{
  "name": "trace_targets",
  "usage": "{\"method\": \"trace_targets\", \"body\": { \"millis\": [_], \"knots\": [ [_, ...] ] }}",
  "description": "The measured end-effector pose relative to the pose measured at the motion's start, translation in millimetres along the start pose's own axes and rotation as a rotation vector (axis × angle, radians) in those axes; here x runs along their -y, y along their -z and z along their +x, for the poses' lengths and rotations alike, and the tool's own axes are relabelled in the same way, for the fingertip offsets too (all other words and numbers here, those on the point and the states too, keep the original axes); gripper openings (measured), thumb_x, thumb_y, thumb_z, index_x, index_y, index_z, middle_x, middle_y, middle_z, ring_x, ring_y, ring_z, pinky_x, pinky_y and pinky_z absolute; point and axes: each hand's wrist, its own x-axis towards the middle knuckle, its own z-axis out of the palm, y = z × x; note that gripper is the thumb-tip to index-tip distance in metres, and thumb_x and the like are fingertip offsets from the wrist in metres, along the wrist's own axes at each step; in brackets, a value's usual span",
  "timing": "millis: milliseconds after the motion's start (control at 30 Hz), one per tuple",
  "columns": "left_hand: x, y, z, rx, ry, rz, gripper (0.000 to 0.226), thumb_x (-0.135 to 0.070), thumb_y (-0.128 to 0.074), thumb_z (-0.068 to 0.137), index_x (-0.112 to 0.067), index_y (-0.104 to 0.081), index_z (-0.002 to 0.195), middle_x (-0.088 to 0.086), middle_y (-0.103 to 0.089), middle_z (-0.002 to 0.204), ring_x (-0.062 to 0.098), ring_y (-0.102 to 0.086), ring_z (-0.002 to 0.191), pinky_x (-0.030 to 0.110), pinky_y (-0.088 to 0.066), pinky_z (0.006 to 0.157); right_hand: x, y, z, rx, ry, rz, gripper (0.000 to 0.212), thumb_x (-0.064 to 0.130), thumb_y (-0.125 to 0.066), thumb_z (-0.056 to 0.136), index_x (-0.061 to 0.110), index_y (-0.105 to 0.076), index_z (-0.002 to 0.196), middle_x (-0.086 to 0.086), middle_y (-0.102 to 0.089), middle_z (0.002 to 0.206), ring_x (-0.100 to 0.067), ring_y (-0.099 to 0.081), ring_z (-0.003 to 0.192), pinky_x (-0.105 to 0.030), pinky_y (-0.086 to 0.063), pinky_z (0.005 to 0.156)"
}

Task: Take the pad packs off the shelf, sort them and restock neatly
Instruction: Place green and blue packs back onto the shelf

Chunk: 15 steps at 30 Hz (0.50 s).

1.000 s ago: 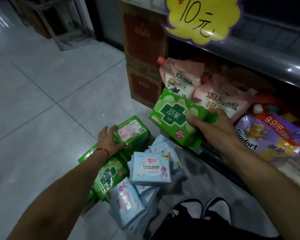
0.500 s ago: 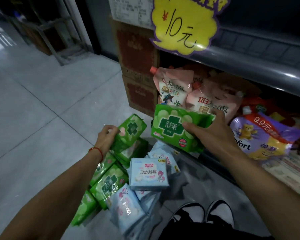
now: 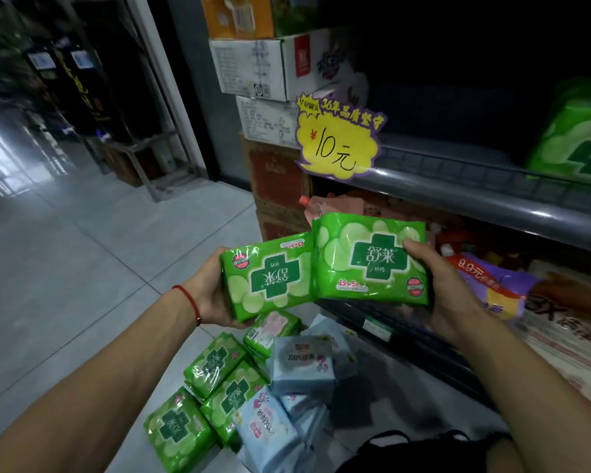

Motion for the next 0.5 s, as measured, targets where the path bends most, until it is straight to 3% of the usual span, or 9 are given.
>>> {"method": "trace_targets", "body": {
  "millis": [133, 200, 300, 367, 500],
  "knots": [
    [-3.0, -28.8, -11.4, 0.110, -0.040, -0.105, 0.045, -0.057, -0.051, 0.081, -0.018, -0.073, 0.079, 0.009, -0.072, 0.093, 0.028, -0.063, 0.082, 0.039, -0.044, 0.081, 3.7, 8.8, -20.4, -0.015, 0.037, 0.021, 0.067, 0.052, -0.076, 0.071, 0.020, -0.066, 0.129, -0.011, -0.076, 0.116, -0.027, -0.075, 0.092, -0.033, -0.059, 0.058],
    [3.1, -40.8, -12.7, 0.162, -0.100, -0.203, 0.048, -0.058, -0.056, 0.078, -0.017, -0.075, 0.096, 0.011, -0.072, 0.108, 0.030, -0.064, 0.088, 0.043, -0.047, 0.083, 5.0, 7.5, -28.7, -0.044, 0.044, 0.065, 0.059, 0.052, -0.074, 0.074, 0.022, -0.070, 0.125, -0.011, -0.075, 0.119, -0.030, -0.073, 0.100, -0.036, -0.060, 0.064],
    [23.1, -68.6, -13.2, 0.314, -0.183, -0.403, 0.073, -0.053, -0.069, 0.071, -0.013, -0.062, 0.132, 0.020, -0.062, 0.134, 0.043, -0.067, 0.108, 0.057, -0.054, 0.086, 14.9, 13.2, -39.6, -0.084, 0.037, 0.200, 0.055, 0.049, -0.071, 0.079, 0.020, -0.072, 0.126, -0.011, -0.075, 0.119, -0.028, -0.074, 0.102, -0.035, -0.061, 0.068],
    [37.2, -89.7, -14.6, 0.471, -0.255, -0.441, 0.078, -0.046, -0.070, 0.076, -0.016, -0.052, 0.145, 0.025, -0.055, 0.142, 0.051, -0.058, 0.122, 0.067, -0.045, 0.101, 24.4, 17.3, -47.8, -0.087, 0.027, 0.275, 0.049, 0.049, -0.066, 0.086, 0.019, -0.073, 0.124, -0.010, -0.075, 0.119, -0.026, -0.075, 0.102, -0.036, -0.063, 0.070],
    [56.3, -127.4, -17.4, 0.611, -0.397, -0.303, 0.112, -0.022, -0.089, 0.053, -0.006, -0.040, 0.152, 0.032, -0.047, 0.147, 0.053, -0.046, 0.133, 0.074, -0.029, 0.110, 48.6, 33.3, -66.6, -0.116, -0.004, 0.324, 0.043, 0.055, -0.058, 0.094, 0.021, -0.075, 0.115, -0.008, -0.078, 0.110, -0.024, -0.077, 0.091, -0.039, -0.063, 0.068]
  ]
}}
